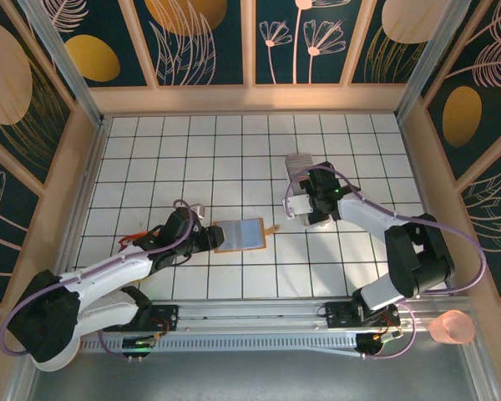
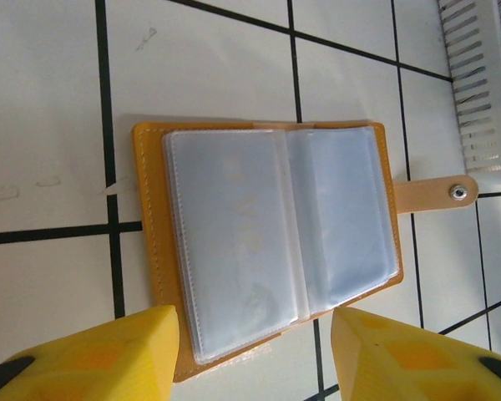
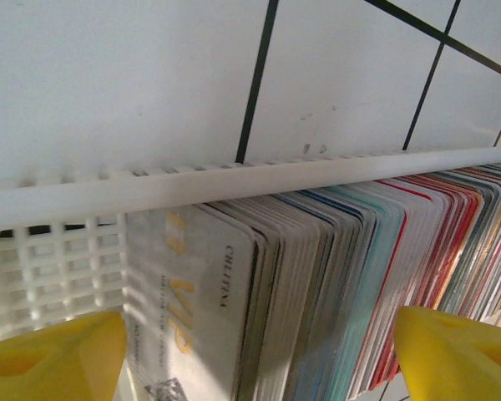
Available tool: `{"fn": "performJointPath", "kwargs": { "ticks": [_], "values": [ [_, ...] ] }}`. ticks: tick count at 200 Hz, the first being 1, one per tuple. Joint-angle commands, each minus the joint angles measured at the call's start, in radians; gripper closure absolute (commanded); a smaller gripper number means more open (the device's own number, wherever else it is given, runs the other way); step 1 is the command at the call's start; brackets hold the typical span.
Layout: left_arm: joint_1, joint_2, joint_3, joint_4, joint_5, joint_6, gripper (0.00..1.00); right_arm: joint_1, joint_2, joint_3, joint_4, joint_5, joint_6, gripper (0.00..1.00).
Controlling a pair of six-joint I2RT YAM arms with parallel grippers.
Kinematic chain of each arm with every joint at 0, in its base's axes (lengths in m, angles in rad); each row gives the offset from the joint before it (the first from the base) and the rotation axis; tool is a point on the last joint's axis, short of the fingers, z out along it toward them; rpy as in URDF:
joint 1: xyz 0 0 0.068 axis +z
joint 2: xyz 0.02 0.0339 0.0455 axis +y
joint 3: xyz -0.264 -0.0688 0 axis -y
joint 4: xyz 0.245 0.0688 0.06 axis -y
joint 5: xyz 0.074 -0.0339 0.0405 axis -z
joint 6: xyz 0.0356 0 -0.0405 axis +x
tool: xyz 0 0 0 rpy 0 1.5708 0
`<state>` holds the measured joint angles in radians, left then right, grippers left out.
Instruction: Put the credit cards into the card holder
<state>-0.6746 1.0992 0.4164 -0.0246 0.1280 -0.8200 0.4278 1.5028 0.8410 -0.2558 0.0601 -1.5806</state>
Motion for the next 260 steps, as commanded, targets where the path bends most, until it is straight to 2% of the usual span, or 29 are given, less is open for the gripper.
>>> {"fn": "performJointPath", "kwargs": {
  "ticks": [1,24,72,114,127,141,238,254,260],
  "values": [
    [-0.003,-0.013,-0.013,-0.024,0.021,-0.021,0.50,-0.002,0.029,0.049,0.047,0.028,-0.009,0.18],
    [-0.002,-0.022,-0.020,-0.021,0.035,-0.027,0.53,0.002,0.035,0.077,0.034,0.039,-0.001,0.27],
    [-0.003,-0.052,-0.034,-0.029,0.032,-0.036,0.56,0.000,0.021,0.082,0.015,0.047,0.001,0.40],
    [-0.003,-0.078,-0.060,-0.026,0.031,-0.053,0.56,0.002,0.000,0.080,-0.008,0.049,0.004,0.67],
    [-0.003,-0.083,-0.071,-0.022,0.036,-0.059,0.57,0.000,-0.008,0.080,-0.017,0.048,0.004,0.71],
    [-0.002,-0.086,-0.078,-0.017,0.039,-0.062,0.57,-0.001,-0.016,0.075,-0.018,0.048,0.003,0.79],
    [-0.003,-0.073,-0.074,-0.010,0.051,-0.061,0.59,-0.008,-0.048,0.072,-0.016,0.049,0.002,0.79],
    [-0.002,-0.070,-0.071,-0.009,0.050,-0.059,0.59,-0.009,-0.052,0.069,-0.017,0.047,0.004,0.80],
    [-0.002,-0.070,-0.071,-0.009,0.050,-0.060,0.59,-0.009,-0.053,0.070,-0.020,0.047,0.004,0.84]
  ]
}}
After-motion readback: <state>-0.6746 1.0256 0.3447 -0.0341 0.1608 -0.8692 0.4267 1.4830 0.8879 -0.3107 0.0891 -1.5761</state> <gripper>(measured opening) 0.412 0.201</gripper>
